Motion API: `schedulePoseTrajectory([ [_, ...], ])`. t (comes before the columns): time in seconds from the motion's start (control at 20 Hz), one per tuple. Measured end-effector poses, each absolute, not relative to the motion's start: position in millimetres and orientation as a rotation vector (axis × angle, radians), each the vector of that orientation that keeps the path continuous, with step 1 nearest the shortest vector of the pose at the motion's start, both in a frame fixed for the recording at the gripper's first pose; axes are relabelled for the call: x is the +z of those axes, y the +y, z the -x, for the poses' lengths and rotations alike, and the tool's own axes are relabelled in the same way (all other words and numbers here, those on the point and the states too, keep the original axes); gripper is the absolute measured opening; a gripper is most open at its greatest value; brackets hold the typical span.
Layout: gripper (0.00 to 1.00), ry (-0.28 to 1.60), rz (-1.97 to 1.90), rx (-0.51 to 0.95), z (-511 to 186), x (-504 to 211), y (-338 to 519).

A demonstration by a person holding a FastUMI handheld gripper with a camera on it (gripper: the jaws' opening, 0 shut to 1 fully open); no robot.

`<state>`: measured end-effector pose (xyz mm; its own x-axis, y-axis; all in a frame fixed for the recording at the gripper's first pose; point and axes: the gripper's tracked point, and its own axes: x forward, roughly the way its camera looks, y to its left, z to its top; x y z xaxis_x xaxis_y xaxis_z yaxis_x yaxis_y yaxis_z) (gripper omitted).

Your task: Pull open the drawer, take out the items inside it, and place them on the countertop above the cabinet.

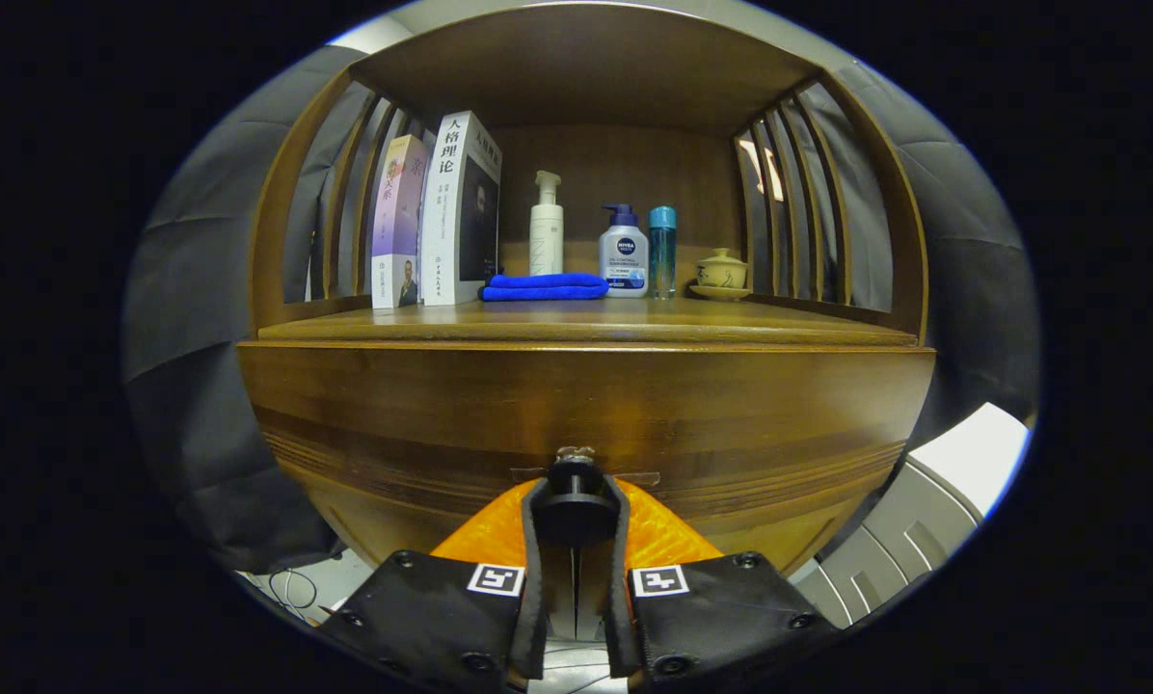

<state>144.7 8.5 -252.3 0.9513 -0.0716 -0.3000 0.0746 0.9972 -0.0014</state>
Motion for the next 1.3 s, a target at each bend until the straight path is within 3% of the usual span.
schedulePoseTrajectory([
  [1.3, 0.26, 0.294, -0.035, -0.004, -15, -252, 12],
])
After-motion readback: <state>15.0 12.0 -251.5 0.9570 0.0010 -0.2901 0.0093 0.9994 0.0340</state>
